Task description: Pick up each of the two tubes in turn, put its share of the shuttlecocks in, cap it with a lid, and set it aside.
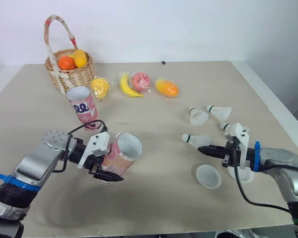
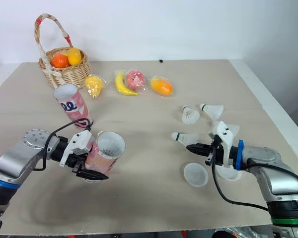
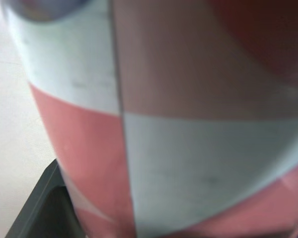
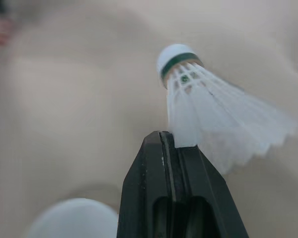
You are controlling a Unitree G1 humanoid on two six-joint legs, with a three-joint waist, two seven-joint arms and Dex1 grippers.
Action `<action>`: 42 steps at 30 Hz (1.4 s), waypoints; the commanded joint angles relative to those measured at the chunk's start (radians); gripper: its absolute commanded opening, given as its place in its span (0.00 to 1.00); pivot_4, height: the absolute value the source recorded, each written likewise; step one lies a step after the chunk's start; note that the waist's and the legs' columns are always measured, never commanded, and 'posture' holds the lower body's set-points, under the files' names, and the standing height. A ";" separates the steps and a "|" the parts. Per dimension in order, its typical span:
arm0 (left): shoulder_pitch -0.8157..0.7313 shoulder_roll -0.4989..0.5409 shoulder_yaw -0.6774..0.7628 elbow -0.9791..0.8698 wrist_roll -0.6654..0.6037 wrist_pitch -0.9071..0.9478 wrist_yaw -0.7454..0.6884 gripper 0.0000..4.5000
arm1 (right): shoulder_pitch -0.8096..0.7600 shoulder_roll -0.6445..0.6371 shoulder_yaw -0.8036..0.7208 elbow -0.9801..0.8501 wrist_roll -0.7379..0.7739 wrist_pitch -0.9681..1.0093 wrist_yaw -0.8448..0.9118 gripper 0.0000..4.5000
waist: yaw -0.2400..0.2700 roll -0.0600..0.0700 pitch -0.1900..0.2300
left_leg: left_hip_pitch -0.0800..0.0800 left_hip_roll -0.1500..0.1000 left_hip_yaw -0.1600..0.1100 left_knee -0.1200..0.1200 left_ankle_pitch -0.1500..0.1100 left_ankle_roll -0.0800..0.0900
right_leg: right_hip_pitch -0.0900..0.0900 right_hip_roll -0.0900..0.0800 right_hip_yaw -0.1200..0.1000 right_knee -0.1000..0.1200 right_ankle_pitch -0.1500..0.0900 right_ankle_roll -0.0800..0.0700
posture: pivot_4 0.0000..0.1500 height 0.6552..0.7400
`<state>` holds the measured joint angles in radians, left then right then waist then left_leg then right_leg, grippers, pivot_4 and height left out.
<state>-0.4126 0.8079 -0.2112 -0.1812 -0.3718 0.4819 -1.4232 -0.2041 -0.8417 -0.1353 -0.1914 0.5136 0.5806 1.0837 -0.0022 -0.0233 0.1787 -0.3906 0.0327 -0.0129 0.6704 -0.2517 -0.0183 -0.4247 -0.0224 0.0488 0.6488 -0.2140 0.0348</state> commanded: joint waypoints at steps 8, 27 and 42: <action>-0.035 -0.009 -0.034 0.023 0.007 -0.007 -0.014 0.78 | -0.294 -0.038 0.160 -0.287 -0.007 -0.042 0.068 0.01 | -0.004 0.000 0.000 | -0.001 -0.002 -0.001 0.000 0.000 0.000 | 0.000 0.000 0.002 0.000 -0.001 0.001 | 1.00 0.88; -0.048 -0.015 -0.036 0.031 0.005 0.000 -0.016 0.78 | -0.701 0.085 0.488 -0.206 -0.189 -0.208 0.269 0.01 | -0.007 0.000 0.000 | -0.002 -0.002 0.000 0.000 0.000 0.000 | -0.001 -0.001 0.004 0.000 -0.001 0.002 | 1.00 0.88; -0.078 -0.031 -0.053 0.054 0.019 -0.021 -0.030 0.78 | -0.735 0.186 0.333 -0.107 0.058 -0.001 0.268 0.82 | -0.004 0.000 0.000 | -0.002 -0.003 -0.001 0.001 0.000 0.000 | 0.000 -0.001 0.003 0.000 0.001 0.005 | 1.00 0.88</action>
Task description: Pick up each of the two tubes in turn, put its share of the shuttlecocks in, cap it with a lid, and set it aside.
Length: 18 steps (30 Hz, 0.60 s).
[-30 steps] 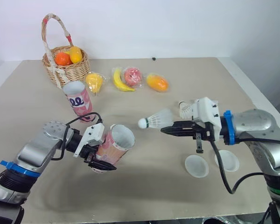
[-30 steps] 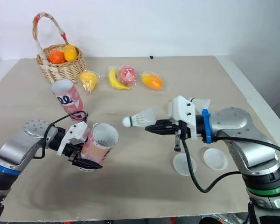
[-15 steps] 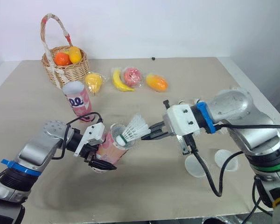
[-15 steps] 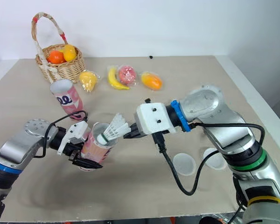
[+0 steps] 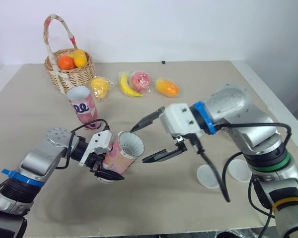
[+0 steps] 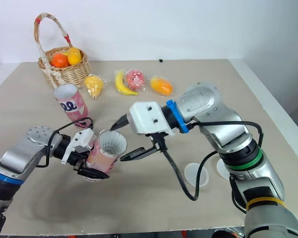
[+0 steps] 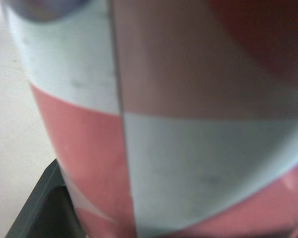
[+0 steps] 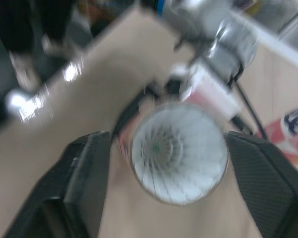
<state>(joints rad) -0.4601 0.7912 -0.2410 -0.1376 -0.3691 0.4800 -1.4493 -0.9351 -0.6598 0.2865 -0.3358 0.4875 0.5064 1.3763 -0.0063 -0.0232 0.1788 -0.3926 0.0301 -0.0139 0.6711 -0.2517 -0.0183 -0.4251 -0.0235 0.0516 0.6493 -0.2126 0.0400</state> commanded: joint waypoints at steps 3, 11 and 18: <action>-0.074 -0.024 -0.029 0.036 0.018 -0.017 -0.017 0.78 | -0.015 0.023 -0.097 0.078 0.081 0.125 -0.082 0.82 | 0.000 0.000 0.000 | 0.000 0.000 0.000 0.000 0.000 0.000 | 0.000 0.000 0.000 0.000 -0.001 -0.004 | 1.00 0.88; -0.153 -0.031 -0.025 0.109 0.015 -0.023 -0.052 0.78 | -0.018 0.052 -0.049 0.139 0.029 0.119 -0.100 0.17 | -0.017 0.000 0.000 | -0.002 0.001 0.000 -0.001 0.000 0.001 | -0.004 0.002 0.000 0.001 -0.001 -0.001 | 1.00 0.88; -0.162 -0.027 -0.069 0.122 0.035 -0.039 -0.109 0.78 | -0.069 0.084 0.046 0.210 -0.060 0.037 -0.022 0.01 | -0.017 0.000 0.000 | -0.011 0.001 0.000 0.000 -0.001 0.002 | -0.014 0.002 0.001 0.004 0.002 -0.007 | 1.00 0.88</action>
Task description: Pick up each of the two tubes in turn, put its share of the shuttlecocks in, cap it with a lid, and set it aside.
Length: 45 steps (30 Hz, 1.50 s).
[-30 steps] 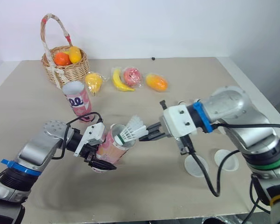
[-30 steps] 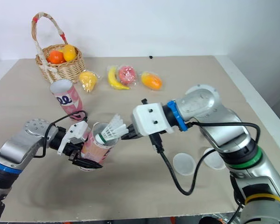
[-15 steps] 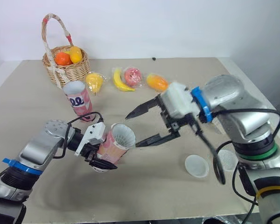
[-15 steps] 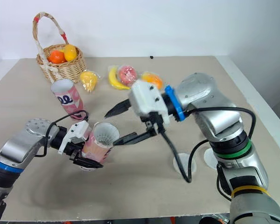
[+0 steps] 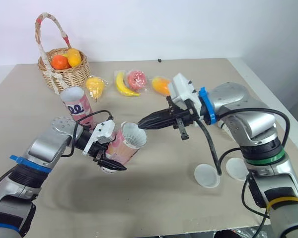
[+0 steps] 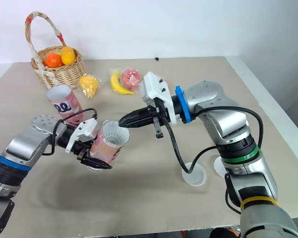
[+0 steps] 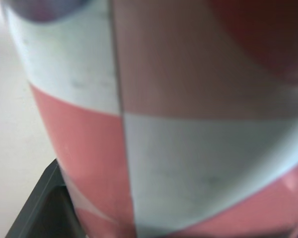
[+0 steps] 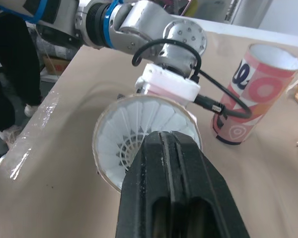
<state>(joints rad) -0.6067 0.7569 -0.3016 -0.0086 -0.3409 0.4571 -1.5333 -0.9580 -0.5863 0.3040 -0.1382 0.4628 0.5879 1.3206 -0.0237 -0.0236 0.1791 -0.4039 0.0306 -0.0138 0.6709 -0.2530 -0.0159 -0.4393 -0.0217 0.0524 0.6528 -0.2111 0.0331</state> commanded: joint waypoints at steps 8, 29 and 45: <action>-0.049 -0.017 -0.024 0.034 0.012 -0.018 -0.051 0.78 | -0.158 0.077 0.199 0.151 -0.176 -0.151 0.171 0.01 | 0.000 0.000 0.000 | -0.001 0.000 0.000 0.000 0.000 0.000 | -0.001 0.000 0.000 0.001 0.000 0.000 | 1.00 0.88; -0.053 -0.048 -0.013 0.032 0.003 -0.008 -0.026 0.78 | -0.287 0.165 0.195 0.311 -0.165 -0.161 0.294 0.01 | 0.000 0.000 0.000 | 0.000 0.000 -0.005 0.002 0.001 -0.002 | -0.002 0.000 -0.005 0.012 -0.003 -0.005 | 1.00 0.88; 0.025 -0.168 0.062 -0.006 -0.046 -0.092 0.100 0.78 | -0.143 -0.266 -0.038 0.111 -0.002 -0.051 0.209 0.01 | 0.002 0.000 0.000 | -0.001 -0.001 -0.005 0.003 0.001 -0.002 | -0.002 -0.001 -0.005 0.012 -0.004 -0.004 | 1.00 0.88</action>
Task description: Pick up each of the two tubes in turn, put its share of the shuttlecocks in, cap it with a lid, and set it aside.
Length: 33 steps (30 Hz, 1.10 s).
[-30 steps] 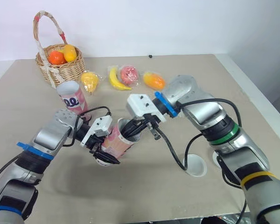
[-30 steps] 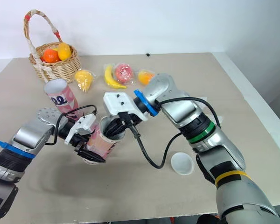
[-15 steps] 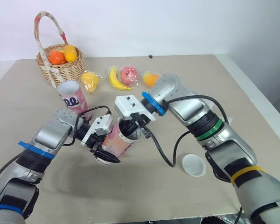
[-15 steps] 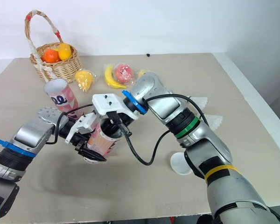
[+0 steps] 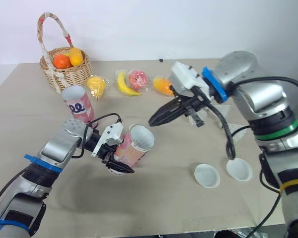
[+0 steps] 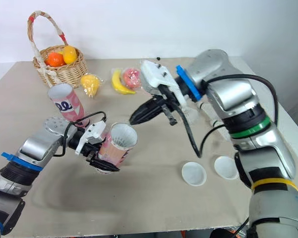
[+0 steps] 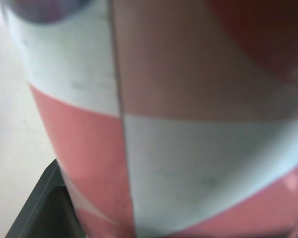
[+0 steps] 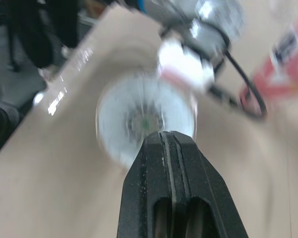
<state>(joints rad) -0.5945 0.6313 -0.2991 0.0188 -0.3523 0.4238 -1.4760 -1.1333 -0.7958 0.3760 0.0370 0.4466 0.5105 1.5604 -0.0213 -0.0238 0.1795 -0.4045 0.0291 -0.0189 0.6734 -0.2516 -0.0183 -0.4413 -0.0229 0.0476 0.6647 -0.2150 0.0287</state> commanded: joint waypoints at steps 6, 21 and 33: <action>0.096 -0.152 0.123 -0.025 -0.123 -0.109 0.068 0.78 | 0.237 -0.194 -0.267 -0.225 0.058 0.123 -0.107 0.01 | -0.004 0.000 0.000 | 0.000 0.000 0.000 0.000 0.000 0.000 | 0.000 0.000 0.001 0.000 0.000 0.000 | 1.00 0.88; 0.170 -0.292 0.106 0.119 0.004 -0.516 0.130 0.78 | 0.621 -0.286 -0.254 -0.262 -0.147 0.064 -0.302 0.20 | -0.002 -0.001 0.000 | 0.006 -0.001 0.007 0.001 0.003 0.002 | 0.002 0.001 0.008 0.000 0.002 0.009 | 1.00 0.88; 0.122 -0.329 0.045 0.154 0.059 -0.506 0.182 0.78 | 0.638 -0.366 -0.165 -0.093 -0.315 -0.167 -0.150 1.00 | -0.002 -0.001 0.000 | 0.007 -0.001 0.010 0.001 0.003 0.002 | 0.003 0.001 0.011 -0.001 0.003 0.011 | 1.00 0.88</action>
<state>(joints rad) -0.4487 0.3169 -0.2486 0.1781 -0.3057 -0.0641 -1.3121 -0.4637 -1.1523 0.2034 -0.0892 0.1795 0.3807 1.4036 -0.0235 -0.0246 0.1799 -0.3969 0.0286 -0.0090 0.6749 -0.2484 -0.0159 -0.4382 -0.0219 0.0588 0.6640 -0.2112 0.0395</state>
